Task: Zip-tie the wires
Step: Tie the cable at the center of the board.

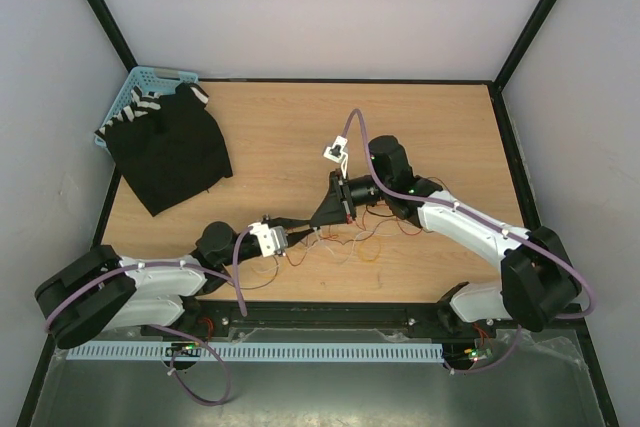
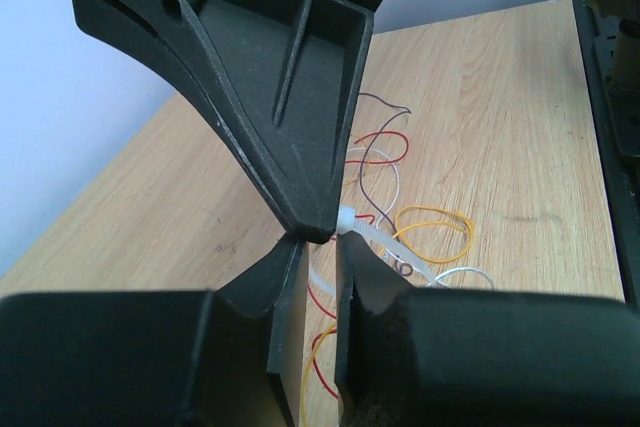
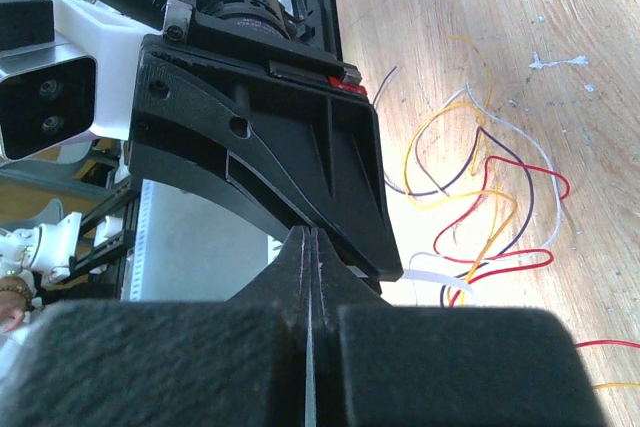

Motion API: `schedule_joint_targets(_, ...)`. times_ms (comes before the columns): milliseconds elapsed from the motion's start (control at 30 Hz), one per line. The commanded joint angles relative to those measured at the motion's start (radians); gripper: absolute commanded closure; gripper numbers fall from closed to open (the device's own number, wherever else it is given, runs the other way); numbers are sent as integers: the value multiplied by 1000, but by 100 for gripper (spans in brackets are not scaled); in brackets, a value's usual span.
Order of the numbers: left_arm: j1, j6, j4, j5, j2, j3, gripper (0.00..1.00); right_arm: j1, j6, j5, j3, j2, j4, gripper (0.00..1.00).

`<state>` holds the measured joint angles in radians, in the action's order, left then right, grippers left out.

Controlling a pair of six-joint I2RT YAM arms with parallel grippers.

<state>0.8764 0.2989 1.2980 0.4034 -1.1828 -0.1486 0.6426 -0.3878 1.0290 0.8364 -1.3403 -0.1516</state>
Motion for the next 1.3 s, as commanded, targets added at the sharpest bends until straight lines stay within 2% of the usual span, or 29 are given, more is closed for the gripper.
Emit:
schedule_joint_targets(0, 10, -13, 31, 21, 21, -32, 86, -1, -16, -3, -8, 30, -48, 100)
schedule_joint_targets(67, 10, -15, 31, 16, 26, -28, 93, -1, -17, -16, -8, 32, -52, 100)
schedule_joint_targets(267, 12, -18, 31, -12, 48, -6, 100, -2, -17, -87, 10, 46, -64, 100)
schedule_joint_targets(633, 12, -56, 29, -45, 51, 34, 100, -3, -11, -193, 78, 32, -40, 100)
schedule_joint_targets(1267, 21, -102, 30, -68, -23, 53, 100, -5, 10, -215, 145, -2, -30, 100)
